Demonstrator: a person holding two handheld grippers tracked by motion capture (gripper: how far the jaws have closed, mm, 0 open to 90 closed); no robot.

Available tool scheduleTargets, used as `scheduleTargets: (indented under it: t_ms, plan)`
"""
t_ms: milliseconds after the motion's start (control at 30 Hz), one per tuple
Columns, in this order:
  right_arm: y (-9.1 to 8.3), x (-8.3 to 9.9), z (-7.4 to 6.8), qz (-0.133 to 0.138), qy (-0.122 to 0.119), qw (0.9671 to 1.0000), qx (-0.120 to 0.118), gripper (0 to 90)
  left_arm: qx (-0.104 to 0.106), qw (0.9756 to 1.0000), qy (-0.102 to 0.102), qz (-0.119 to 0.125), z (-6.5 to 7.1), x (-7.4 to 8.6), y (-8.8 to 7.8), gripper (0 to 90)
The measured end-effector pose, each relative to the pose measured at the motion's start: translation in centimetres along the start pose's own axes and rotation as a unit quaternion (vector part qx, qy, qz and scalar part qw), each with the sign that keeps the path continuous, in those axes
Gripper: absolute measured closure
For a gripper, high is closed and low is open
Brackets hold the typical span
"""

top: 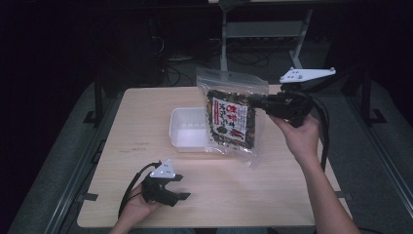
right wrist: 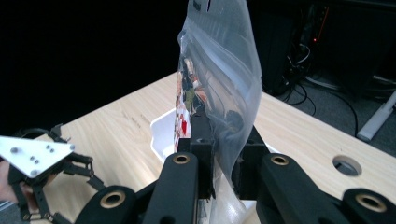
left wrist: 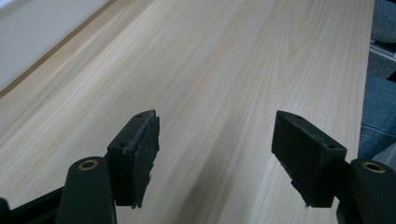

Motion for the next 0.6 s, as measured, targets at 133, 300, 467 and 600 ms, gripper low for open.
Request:
scheduleTargets:
  t_ms: [133,300,467,600]
  plan:
    - [1.2,-0.8,-0.2,0.012,-0.002,0.9999,0.003,80.6,-0.003,1.0000,-0.003,0.002,-0.1,0.2,-0.3,30.6]
    - [3.1,-2.0,-0.4,0.030,-0.006,0.9994,0.014,80.6,-0.006,0.9999,-0.009,0.006,-0.4,0.3,-0.4,29.6]
    - [4.1,-2.6,-0.6,0.044,-0.011,0.9987,0.023,80.6,-0.007,0.9999,-0.012,0.005,-0.7,0.4,-0.5,29.3]
    - [5.3,-3.2,-0.9,0.051,-0.010,0.9983,0.024,80.6,-0.009,0.9998,-0.014,0.007,-0.8,0.4,-0.5,29.2]
Point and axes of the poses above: each handheld gripper's, and its own axes: y roughly forward along the jaws, x roughly out of its underside, z roughly to its right, the point moved 8 cm from there along y, roughly forward along the jaws, and after that the axes turned 13 degrees about y, right-handed, at the moved point
